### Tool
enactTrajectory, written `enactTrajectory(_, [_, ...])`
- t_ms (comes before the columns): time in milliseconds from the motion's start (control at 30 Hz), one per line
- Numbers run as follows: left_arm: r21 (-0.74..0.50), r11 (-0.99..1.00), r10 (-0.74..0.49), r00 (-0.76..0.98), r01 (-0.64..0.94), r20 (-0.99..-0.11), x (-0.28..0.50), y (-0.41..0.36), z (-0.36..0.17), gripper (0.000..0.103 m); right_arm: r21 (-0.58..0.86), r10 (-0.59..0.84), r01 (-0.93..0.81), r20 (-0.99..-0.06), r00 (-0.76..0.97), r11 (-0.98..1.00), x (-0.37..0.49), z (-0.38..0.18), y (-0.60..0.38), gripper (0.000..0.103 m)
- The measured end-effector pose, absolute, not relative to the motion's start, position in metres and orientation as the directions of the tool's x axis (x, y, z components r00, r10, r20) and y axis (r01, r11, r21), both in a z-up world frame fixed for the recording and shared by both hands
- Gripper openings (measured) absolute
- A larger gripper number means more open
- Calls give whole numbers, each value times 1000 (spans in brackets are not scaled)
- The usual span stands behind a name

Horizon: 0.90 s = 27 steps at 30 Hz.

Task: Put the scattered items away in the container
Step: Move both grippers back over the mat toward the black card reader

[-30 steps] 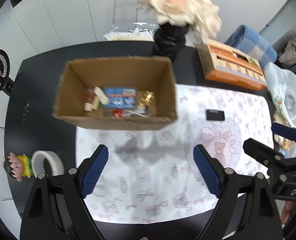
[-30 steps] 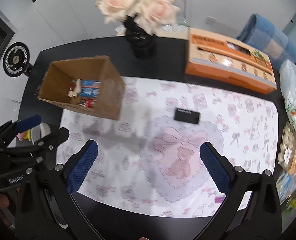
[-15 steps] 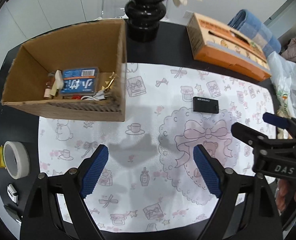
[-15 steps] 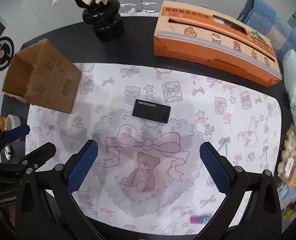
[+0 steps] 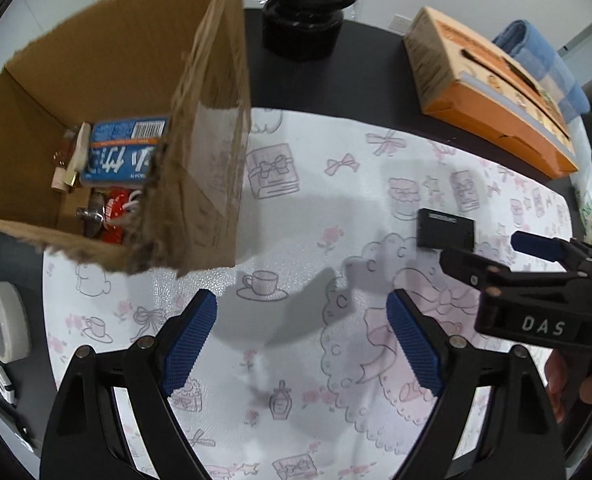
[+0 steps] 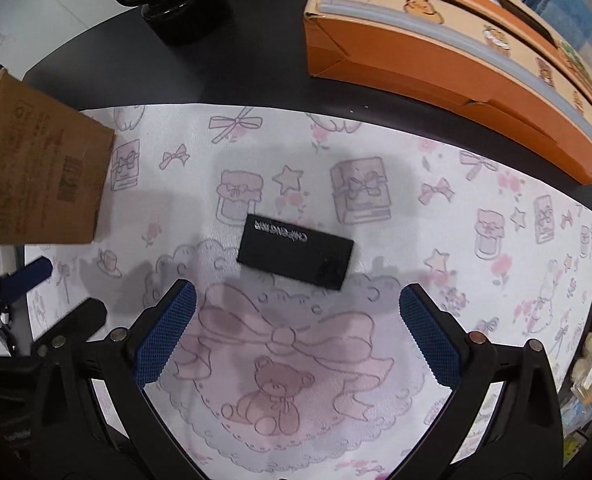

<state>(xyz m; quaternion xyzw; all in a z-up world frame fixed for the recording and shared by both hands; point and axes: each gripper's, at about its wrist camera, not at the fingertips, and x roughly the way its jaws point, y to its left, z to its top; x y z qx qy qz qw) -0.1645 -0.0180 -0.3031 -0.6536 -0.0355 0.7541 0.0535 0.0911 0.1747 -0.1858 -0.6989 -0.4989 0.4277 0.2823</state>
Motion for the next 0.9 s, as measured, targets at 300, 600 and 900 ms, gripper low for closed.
enactTrajectory(300, [-119,-993,118,-137,-2,-984,-171,-30,-320,86,-835,952,458,-276,131,-305,90,-210,190,90])
enactTrajectory(600, [-141,-990,135,-136,32,-981,-178,-37,-326,86,-836,976,506,-204,70,-211,104,-209,185,70])
enactTrajectory(900, [-143,-990,139,-139,19,-981,-171,-29,-325,86,-800,967,551,-247,60,-238,119,-212,165,25])
